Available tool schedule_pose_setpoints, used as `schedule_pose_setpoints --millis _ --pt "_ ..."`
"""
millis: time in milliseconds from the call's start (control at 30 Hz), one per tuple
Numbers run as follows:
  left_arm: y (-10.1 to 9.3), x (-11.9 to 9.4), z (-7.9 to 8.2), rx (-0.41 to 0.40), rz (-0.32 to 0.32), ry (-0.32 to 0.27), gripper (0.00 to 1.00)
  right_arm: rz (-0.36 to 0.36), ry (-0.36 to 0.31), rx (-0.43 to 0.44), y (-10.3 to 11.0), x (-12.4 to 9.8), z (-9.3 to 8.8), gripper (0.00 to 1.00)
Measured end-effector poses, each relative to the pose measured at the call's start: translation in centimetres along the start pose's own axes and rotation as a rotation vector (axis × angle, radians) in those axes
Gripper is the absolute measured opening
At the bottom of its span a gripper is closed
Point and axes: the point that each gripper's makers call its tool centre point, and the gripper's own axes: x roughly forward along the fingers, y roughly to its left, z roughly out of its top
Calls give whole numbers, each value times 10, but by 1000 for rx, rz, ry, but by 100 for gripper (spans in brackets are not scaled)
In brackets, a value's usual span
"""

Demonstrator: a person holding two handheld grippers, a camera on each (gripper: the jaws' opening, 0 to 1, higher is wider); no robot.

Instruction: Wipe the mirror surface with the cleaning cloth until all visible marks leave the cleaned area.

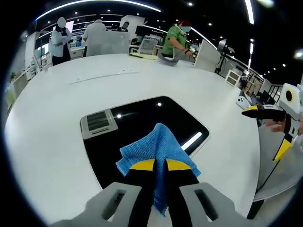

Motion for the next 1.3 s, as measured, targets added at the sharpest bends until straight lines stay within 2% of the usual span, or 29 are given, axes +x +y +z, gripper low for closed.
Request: schedule_pose_setpoints --millis 733,1300 --pt "3 2 4 37 7 25 5 -9 -7 13 2 -4 -3 95" --pt "11 10 12 124 6 59 5 -5 -9 18 4 -5 -3 95"
